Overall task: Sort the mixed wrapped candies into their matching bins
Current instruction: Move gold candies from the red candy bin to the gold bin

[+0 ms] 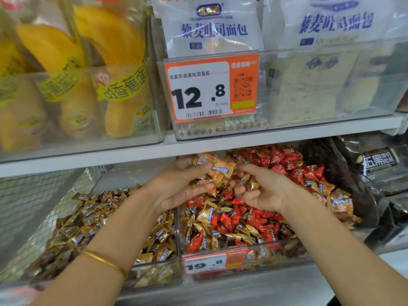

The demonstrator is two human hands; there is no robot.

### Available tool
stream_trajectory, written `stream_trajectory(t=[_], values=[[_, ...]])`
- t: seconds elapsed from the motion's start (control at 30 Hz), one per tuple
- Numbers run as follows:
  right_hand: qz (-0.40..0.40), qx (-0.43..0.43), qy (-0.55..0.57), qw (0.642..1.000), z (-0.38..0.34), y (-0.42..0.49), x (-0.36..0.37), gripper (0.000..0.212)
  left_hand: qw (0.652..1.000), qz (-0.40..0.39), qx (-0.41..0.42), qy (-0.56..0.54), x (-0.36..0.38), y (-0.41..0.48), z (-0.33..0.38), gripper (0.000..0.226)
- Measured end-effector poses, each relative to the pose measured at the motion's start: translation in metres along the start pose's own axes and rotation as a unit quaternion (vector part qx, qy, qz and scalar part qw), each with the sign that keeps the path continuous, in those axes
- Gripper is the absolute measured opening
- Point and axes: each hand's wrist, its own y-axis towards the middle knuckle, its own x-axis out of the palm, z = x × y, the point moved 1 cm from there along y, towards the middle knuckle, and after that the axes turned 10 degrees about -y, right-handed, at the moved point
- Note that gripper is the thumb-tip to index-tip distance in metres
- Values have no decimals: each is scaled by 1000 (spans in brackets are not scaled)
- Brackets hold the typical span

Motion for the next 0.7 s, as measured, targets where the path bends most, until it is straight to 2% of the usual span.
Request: stream_trajectory(t=[0.07, 0.3, 0.4, 0.5, 0.53, 0.63, 0.7], values=[[-10, -12, -57, 998, 5, -6, 16, 19, 1000, -14, 11, -11, -6, -13, -1, 11], [-38, -73, -108, 991, 16, -25, 70, 36, 994, -26, 46, -90, -35, -46, 2, 17], [-33, -108, -174, 978, 17, -28, 96, 31, 992, -18, 39, -119, -60, -58, 8, 20], [-17, -122, -249, 961, 20, -18, 130, 18, 986, -9, 39, -159, -95, -68, 16, 52], [-19, -120, -274, 954, 21, -11, 142, 17, 987, 7, 40, -159, -106, -72, 19, 55], [-26, -113, -368, 923, 21, 10, 167, 10, 988, 94, 58, -107, -133, -80, 24, 12], [-7, -128, -450, 884, 21, 22, 173, 7, 983, 172, 68, -22, -150, -82, 21, 18]])
